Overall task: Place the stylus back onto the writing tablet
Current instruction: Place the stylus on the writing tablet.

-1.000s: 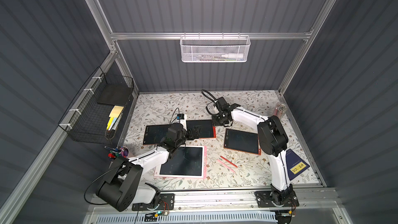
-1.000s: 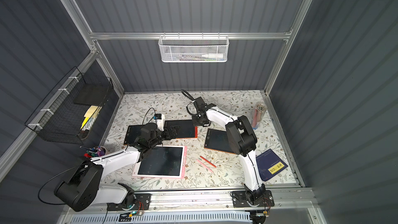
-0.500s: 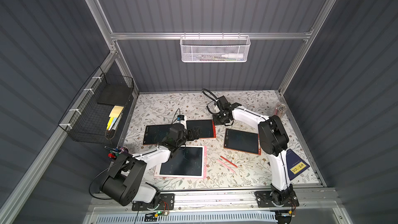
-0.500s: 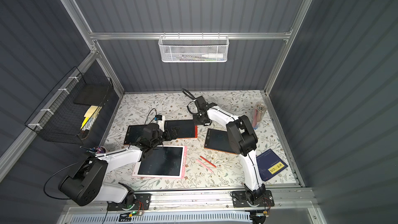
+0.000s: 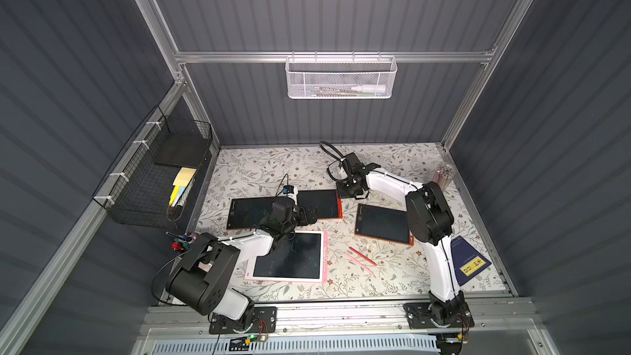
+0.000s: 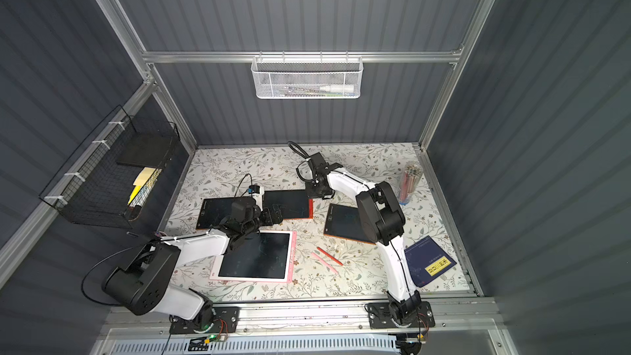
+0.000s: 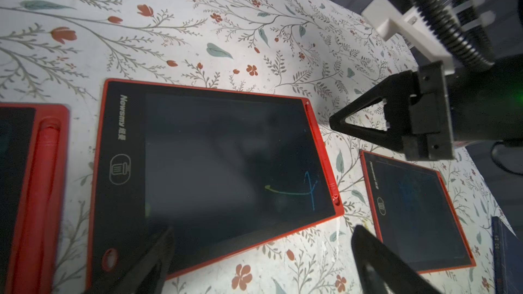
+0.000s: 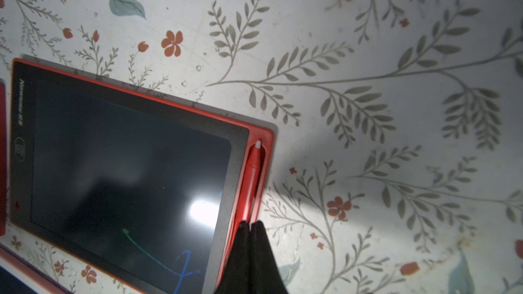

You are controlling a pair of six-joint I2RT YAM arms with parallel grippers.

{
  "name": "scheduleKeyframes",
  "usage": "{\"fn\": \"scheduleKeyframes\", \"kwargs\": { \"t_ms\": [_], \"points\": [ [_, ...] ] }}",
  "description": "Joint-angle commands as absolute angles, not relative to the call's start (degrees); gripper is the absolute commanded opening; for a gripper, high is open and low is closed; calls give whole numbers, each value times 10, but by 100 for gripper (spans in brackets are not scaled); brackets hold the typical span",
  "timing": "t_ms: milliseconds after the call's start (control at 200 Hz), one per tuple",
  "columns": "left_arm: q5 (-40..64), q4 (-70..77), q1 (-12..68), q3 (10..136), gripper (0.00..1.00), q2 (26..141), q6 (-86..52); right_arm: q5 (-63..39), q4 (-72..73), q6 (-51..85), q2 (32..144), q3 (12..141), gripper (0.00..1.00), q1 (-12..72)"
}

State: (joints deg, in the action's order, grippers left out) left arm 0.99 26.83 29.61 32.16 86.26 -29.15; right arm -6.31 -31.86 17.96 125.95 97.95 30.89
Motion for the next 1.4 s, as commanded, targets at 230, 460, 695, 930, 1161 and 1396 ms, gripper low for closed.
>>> {"fn": "scheduleKeyframes", "kwargs": {
  "t_ms": [230, 460, 695, 930, 1161, 1396],
  "points": [
    [11, 273, 299, 332, 99, 890, -279, -81, -326, 179, 1270, 997, 0, 305],
    [14, 273, 299, 335, 99, 909, -275, -83, -326, 180, 1281, 1002, 0, 306],
    [10, 268, 299, 343, 99, 930, -273, -86, -322, 182, 1293, 1001, 0, 306],
    [7, 262, 299, 354, 99, 945, -265, -87, -319, 183, 1298, 995, 0, 306],
    [8, 261, 299, 354, 99, 948, -264, -70, -325, 177, 1293, 992, 0, 307],
    [6, 259, 299, 353, 99, 936, -266, -76, -330, 175, 1272, 999, 0, 306]
  ]
}}
